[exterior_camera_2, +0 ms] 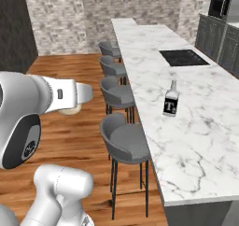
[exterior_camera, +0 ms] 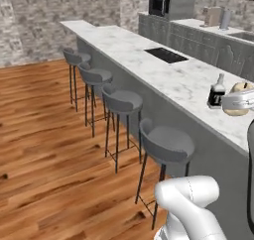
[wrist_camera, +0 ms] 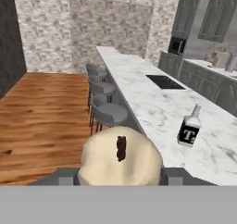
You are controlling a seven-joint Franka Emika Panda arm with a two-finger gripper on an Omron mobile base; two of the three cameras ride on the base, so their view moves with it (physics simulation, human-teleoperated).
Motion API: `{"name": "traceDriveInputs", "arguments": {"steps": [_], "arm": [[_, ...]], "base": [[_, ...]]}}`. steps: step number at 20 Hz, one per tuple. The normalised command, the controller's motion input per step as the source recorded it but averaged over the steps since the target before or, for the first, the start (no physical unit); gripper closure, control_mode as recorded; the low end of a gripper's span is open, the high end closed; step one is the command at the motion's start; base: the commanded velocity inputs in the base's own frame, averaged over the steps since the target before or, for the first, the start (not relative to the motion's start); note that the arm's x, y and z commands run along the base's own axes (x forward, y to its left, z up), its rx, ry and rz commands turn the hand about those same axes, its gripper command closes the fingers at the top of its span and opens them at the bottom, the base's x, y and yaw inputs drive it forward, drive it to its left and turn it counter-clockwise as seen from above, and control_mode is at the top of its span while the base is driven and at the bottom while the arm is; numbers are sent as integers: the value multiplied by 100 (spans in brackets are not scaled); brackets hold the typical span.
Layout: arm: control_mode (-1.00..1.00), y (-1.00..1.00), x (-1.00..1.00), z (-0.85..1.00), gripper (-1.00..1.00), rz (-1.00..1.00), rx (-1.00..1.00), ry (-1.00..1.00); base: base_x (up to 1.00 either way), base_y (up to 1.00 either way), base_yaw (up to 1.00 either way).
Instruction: Get the candle and the liquor from the cabinet and move them to the dining counter.
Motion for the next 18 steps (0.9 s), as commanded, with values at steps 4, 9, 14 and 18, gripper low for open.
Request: {"name": "traceDriveInputs", "arguments": {"steps": [4, 9, 14, 18], "arm": [[100, 0, 0, 0, 100, 0, 0, 0], [100, 0, 0, 0, 100, 0, 0, 0], [100, 0, 0, 0, 100, 0, 0, 0], [100, 0, 0, 0, 100, 0, 0, 0]], "base": [[58, 59, -33], [58, 57, -32], [54, 54, -35], [45, 50, -37]]}}
